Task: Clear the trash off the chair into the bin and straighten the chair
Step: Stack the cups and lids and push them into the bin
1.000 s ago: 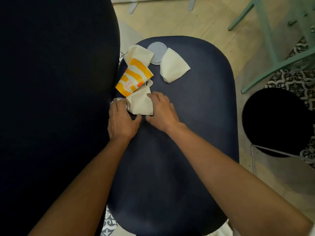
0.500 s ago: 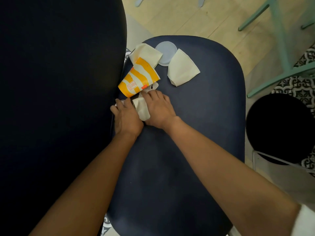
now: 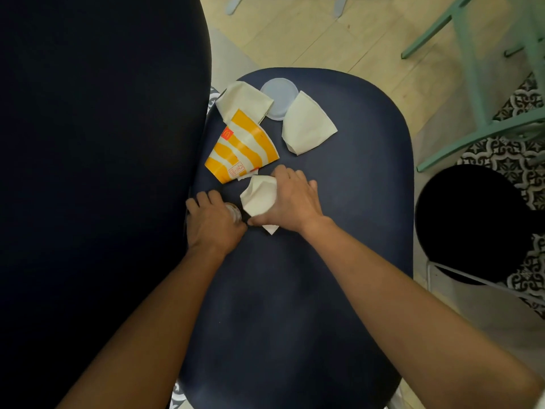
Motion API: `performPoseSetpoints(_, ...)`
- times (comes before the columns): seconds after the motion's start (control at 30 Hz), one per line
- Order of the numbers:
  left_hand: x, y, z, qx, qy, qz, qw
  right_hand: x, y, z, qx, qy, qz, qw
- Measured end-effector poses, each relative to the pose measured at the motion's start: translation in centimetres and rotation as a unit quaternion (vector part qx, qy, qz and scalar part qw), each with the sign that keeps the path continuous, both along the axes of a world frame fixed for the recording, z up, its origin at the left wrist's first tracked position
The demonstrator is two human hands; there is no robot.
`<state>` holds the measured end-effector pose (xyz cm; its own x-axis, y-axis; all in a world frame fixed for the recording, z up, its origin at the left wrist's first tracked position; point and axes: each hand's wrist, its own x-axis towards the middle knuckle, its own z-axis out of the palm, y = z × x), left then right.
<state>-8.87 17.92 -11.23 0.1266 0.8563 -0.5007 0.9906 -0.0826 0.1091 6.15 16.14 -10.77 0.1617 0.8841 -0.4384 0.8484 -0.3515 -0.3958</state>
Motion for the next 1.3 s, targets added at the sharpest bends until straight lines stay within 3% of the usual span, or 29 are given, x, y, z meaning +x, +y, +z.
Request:
performPoseSetpoints(0.17, 0.3, -0.4, 0.0, -0.028, -0.105, 0.080, 0.991, 1.6, 0.3, 0.8, 0.018, 0.025, -0.089, 0.996)
performPoseSetpoints(0.27, 0.7, -0.4, 0.3, -0.019, -0.150, 0.079, 0.985, 2.6, 0.9, 1.2, 0.029, 0.043, -0.136, 0.989)
performPoseSetpoints(0.53, 2.9, 1.9, 3.1, 0.114, -0.189, 0.108, 0.969, 4.3, 3.1, 2.7, 0.061, 0.056, -0.234, 0.969)
performPoseSetpoints(0.7, 4.0, 5.5, 3.8, 0.137, -0.182, 0.115, 0.967, 6.2, 5.6, 2.9, 0.049, 0.096, -0.299, 0.948)
performPoseSetpoints(0.9, 4.7, 7.4, 2.9, 0.053, -0.112, 0.094, 0.988, 7.6, 7.3, 1.9, -0.033, 0.106, -0.301, 0.947)
performPoseSetpoints(1.3, 5.5, 7.5, 2.6, -0.007, -0.084, 0.138, 0.987, 6.9, 6.0, 0.8, 0.026, -0.020, -0.294, 0.955)
